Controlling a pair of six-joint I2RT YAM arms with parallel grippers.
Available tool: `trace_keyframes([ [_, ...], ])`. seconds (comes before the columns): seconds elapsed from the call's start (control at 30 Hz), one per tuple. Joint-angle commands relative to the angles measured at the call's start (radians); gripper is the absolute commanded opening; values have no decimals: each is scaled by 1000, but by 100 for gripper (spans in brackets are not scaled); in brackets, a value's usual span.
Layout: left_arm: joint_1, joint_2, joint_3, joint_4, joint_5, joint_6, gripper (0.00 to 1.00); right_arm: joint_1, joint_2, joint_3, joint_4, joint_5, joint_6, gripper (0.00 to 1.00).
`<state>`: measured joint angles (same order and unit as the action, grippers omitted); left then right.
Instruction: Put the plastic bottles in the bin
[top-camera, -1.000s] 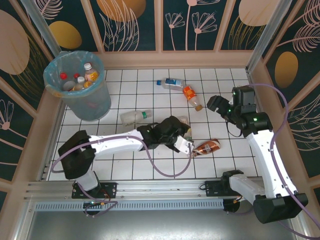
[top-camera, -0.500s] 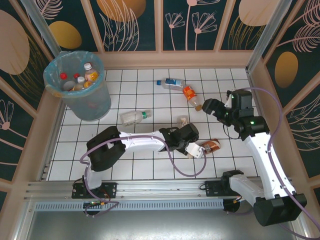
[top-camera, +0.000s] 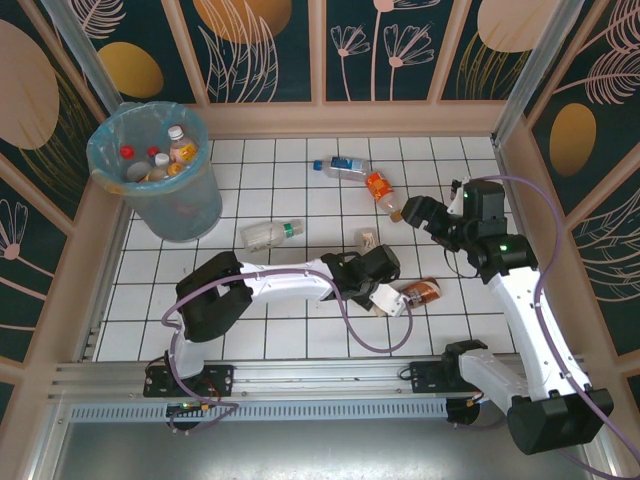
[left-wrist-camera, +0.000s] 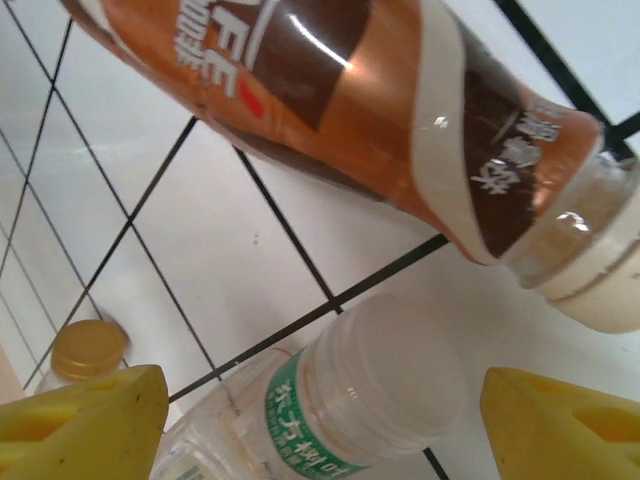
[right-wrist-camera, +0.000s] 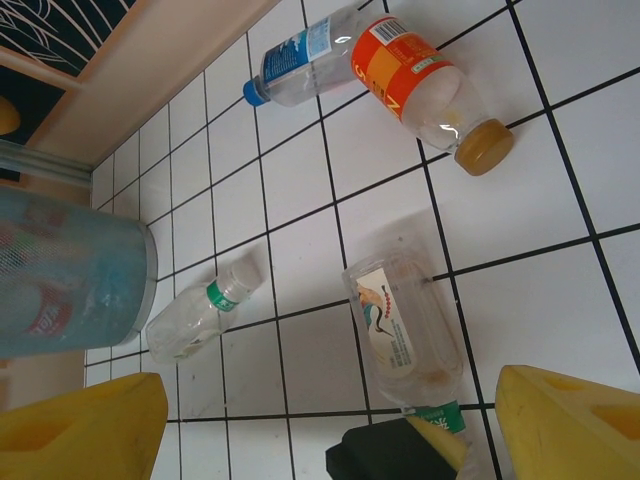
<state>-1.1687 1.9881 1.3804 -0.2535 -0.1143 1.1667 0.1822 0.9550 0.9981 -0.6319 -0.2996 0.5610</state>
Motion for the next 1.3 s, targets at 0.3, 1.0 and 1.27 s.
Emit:
trace_keyframes([
  [0.3, 6, 61, 25, -35, -66, 95, 76, -7, -10, -9, 47, -36, 20, 85],
  [1.0, 54, 13, 67, 34, -17, 131, 29, -6, -5, -23, 90, -70, 40, 85],
  [1.27, 111, -169, 121, 60, 36, -25, 21, 1, 21, 50, 122, -78, 57, 84],
])
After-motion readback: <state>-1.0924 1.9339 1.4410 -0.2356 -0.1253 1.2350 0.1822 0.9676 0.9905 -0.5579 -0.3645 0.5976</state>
